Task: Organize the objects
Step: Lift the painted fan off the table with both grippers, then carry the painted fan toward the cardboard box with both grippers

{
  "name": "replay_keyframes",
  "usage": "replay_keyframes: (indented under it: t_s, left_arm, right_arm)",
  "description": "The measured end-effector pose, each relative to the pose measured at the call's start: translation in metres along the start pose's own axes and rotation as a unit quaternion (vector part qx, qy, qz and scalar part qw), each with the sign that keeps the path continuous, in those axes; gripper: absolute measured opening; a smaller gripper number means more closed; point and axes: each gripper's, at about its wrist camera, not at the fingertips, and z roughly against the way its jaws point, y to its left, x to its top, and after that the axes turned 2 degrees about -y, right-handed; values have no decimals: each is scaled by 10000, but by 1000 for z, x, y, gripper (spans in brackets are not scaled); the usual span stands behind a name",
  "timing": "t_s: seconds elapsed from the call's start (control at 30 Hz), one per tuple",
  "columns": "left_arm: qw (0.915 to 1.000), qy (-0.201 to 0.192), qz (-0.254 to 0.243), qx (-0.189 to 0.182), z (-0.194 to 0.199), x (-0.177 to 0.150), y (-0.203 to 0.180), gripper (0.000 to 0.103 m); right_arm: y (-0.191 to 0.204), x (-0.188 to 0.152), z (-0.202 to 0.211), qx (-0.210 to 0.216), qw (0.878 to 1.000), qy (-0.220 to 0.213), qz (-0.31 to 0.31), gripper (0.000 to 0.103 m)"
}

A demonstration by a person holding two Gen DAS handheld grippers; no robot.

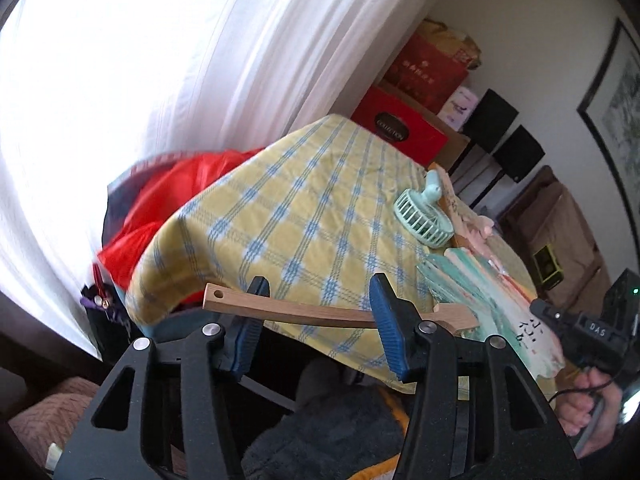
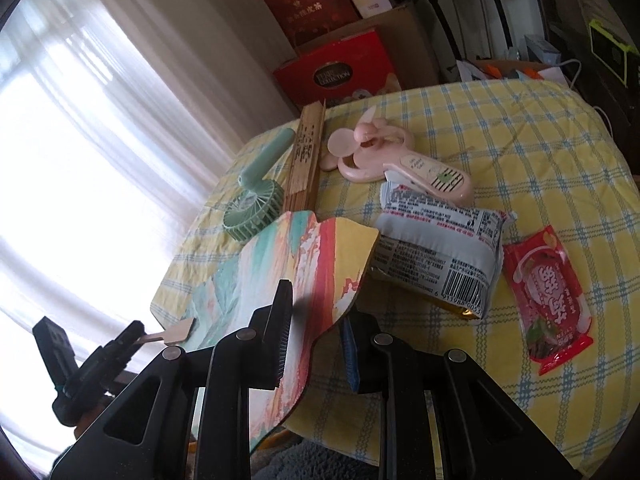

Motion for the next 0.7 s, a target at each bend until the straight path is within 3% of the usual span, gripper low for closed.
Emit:
replay_keyframes:
  t_s: [0.4, 0.7]
  left_arm:
    - [9987, -250, -431, 47, 17, 7, -18, 50]
    - [9958, -429, -808, 57, 37, 21, -39, 50]
  right_arm:
    - [21, 2, 18, -415, 9969, -341, 577, 23]
    - [24, 4, 37, -405, 9954, -554, 666, 23]
